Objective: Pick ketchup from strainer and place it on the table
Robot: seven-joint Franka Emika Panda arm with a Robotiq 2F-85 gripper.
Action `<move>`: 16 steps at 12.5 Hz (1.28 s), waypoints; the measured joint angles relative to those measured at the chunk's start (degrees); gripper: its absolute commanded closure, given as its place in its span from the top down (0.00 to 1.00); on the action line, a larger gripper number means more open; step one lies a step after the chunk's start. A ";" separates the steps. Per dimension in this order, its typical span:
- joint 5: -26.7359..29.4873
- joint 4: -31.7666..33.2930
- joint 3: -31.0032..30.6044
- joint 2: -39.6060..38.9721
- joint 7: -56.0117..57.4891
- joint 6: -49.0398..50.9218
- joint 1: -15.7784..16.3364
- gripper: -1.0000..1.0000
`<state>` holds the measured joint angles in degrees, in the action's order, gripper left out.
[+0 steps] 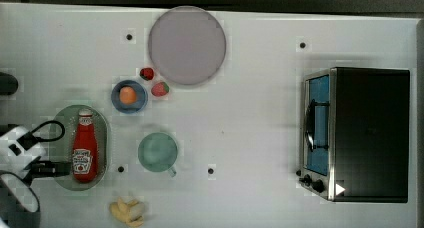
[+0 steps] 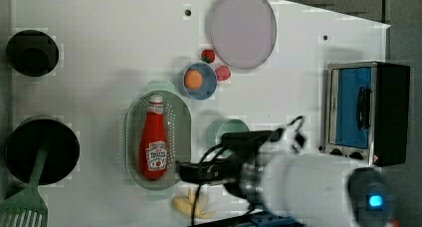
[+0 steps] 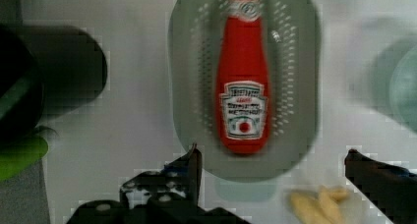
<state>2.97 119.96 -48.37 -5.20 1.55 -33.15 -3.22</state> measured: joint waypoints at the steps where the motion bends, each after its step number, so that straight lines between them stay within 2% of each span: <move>1: -0.23 3.02 -0.17 -0.75 0.00 -4.73 0.22 1.00; 4: -1.15 9.40 -0.22 -4.69 0.00 -19.58 0.23 1.00; 7: -2.65 12.53 0.56 -11.52 0.00 -29.74 -0.28 1.00; 12: -3.39 12.76 3.11 -24.15 -0.16 -34.94 -0.77 1.00; 16: -4.66 12.98 6.43 -27.00 -0.26 -37.35 0.92 1.00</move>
<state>-1.68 132.94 -41.94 -32.20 1.29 -70.50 -2.31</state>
